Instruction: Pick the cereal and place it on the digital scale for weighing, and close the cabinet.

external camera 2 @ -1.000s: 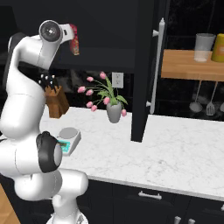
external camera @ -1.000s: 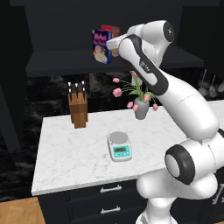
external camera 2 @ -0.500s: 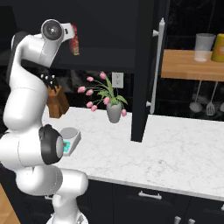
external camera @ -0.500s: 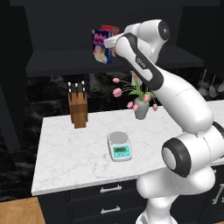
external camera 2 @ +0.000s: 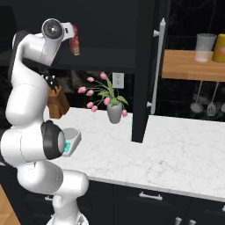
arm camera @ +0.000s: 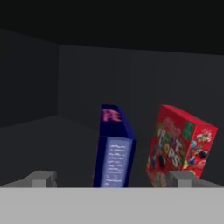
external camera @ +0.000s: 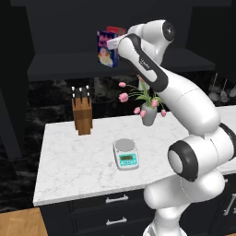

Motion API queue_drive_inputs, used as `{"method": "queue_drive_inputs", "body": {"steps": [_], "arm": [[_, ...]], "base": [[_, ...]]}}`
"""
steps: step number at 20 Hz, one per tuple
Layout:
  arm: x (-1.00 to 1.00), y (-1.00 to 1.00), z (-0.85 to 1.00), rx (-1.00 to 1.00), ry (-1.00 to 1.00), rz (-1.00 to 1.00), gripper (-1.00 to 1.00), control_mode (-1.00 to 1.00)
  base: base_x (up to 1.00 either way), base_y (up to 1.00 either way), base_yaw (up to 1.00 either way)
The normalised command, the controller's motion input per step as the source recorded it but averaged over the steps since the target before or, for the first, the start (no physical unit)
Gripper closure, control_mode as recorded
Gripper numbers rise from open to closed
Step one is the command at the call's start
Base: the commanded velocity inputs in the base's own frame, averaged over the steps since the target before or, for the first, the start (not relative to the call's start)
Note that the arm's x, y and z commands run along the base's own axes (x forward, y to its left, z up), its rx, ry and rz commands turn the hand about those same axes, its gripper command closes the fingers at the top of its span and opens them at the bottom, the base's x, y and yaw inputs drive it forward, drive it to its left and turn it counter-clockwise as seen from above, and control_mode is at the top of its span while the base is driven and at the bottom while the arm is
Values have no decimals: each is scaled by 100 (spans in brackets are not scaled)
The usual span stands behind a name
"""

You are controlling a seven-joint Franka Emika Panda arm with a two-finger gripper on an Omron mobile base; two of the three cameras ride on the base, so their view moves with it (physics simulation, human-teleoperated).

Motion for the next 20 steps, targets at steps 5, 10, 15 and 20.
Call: {"method": "queue_drive_inputs", "body": {"steps": [5, 10, 15, 20], "arm": [[8, 0, -2, 7, 0, 0, -100, -100], [22, 0, -12, 10, 0, 0, -100, -100], [22, 0, -7, 4, 0, 0, -100, -100], [11, 10, 0, 0, 0, 0, -100, -100]], "base": [[0, 0, 0], [0, 0, 0], [0, 0, 0], [0, 0, 0]]}}
